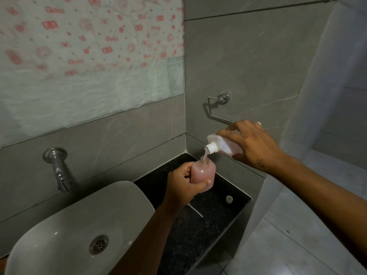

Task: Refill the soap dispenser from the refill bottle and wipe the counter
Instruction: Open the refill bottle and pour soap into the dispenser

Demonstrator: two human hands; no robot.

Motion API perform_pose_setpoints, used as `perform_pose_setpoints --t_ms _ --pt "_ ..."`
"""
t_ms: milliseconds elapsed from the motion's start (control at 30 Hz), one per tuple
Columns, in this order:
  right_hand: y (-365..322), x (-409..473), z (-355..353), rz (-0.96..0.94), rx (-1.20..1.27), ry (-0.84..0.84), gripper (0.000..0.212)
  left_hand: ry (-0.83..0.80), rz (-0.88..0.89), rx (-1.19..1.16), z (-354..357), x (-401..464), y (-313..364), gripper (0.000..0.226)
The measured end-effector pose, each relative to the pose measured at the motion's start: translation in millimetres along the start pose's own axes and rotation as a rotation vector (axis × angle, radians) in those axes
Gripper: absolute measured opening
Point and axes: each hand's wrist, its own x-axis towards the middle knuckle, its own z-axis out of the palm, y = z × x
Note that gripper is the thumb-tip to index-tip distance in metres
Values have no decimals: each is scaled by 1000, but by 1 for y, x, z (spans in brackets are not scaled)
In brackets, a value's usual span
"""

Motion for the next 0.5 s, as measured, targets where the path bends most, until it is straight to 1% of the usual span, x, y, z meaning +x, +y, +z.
perform_pose_setpoints --t_ms 67,167,233,500 --pt "1 1 1 -3 -6 0 83 0 9 4 -1 0 0 55" --pt "1 1 1 -10 4 16 74 -1 13 -1 -2 1 0 55" --pt "0 1 1 -9 16 22 72 -1 19 4 -2 1 1 55" --pt "0 1 4 -1 -4 -17 85 6 21 19 -1 0 -4 58"
